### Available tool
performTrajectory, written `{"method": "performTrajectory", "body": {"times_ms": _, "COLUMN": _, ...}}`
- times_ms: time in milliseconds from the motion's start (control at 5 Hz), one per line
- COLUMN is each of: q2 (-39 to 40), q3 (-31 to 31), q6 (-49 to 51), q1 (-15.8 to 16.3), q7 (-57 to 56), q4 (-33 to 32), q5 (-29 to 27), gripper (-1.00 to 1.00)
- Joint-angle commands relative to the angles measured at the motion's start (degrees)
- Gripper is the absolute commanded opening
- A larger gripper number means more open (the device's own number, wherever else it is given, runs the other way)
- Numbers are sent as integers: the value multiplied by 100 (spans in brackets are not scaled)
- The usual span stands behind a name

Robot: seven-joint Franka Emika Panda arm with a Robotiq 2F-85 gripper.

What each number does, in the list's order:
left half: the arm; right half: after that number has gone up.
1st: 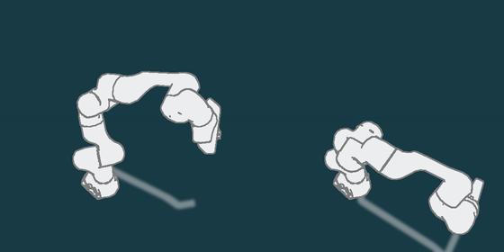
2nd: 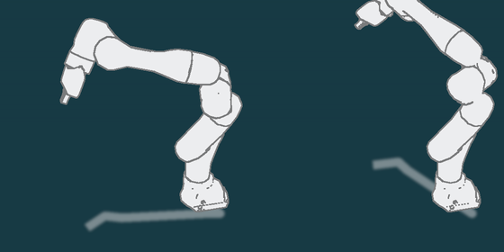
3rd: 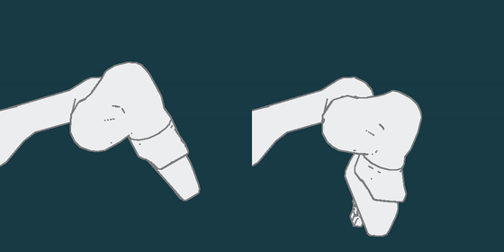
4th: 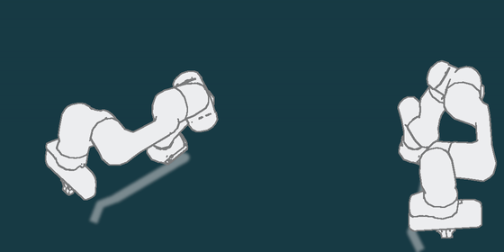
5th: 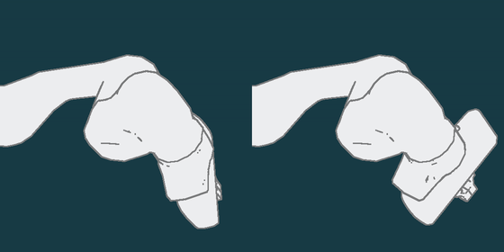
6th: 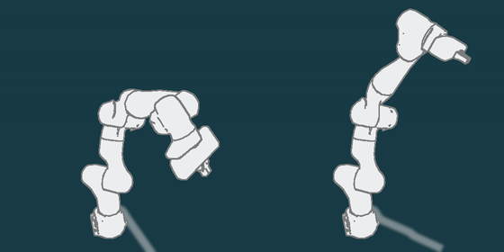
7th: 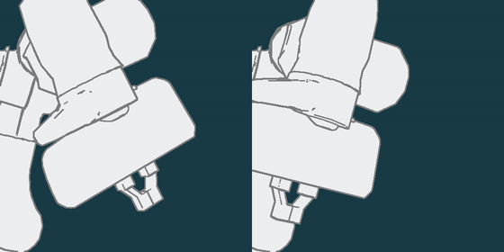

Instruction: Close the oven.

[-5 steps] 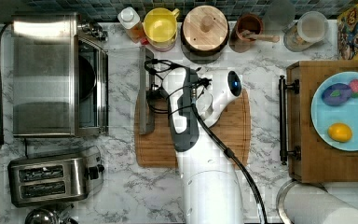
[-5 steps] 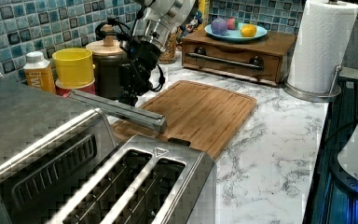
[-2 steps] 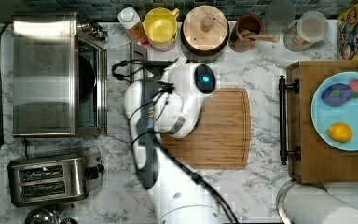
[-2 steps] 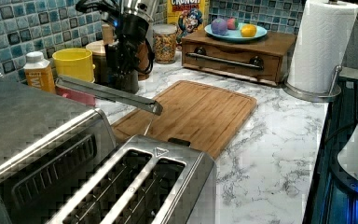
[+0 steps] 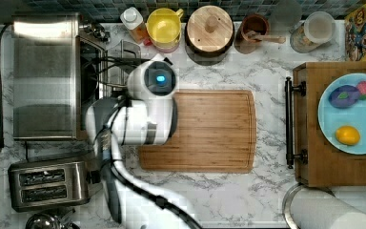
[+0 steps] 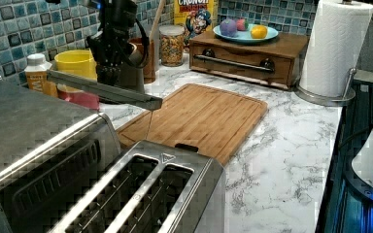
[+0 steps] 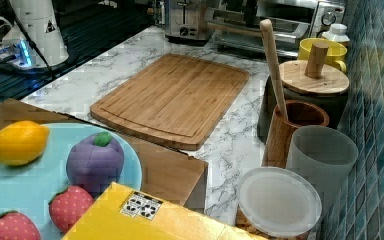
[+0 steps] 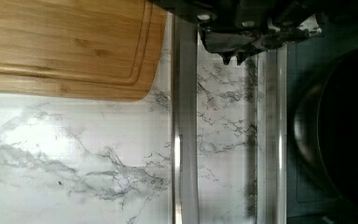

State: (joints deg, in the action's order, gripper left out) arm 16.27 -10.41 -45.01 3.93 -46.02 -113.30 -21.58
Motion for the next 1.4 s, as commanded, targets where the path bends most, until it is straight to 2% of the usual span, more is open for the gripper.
{"method": "performTrajectory", "body": {"times_ms": 200, "q2": -722, "q3": -544, "q6": -328, "q1": 1020, "q7": 1242, "q4": 396, "q5": 1335, "gripper": -100}}
{"method": "performTrajectory", "body": {"times_ms": 400, "q2": -819, "q3": -475, "q6": -231, "q1": 1494, "q7": 2597, "q4": 481, "q5": 2935, "gripper": -100}}
{"method": "performTrajectory", "body": {"times_ms": 600, "q2": -1068, "q3": -443, "q6": -430, "q1": 1516, "q7": 3290, "q4": 341, "q5": 3215, "gripper": -100}}
{"method": "performTrajectory", "body": {"times_ms": 800, "q2": -1445, "q3": -538, "q6": -598, "q1": 1341, "q7": 3330, "q4": 190, "q5": 2793, "gripper": -100}}
{"method": "performTrajectory", "body": {"times_ms": 1000, "q2": -1711, "q3": -481, "q6": -599, "q1": 1327, "q7": 4222, "q4": 97, "q5": 3568, "gripper": -100}}
{"method": "performTrajectory", "body": {"times_ms": 1200, "q2": -1490, "q3": -552, "q6": 29, "q1": 1290, "q7": 4289, "q4": 465, "q5": 3750, "gripper": -100}}
{"method": "performTrajectory", "body": {"times_ms": 1400, "q2": -1490, "q3": -576, "q6": 28, "q1": 1266, "q7": 4289, "q4": 465, "q5": 3751, "gripper": -100}}
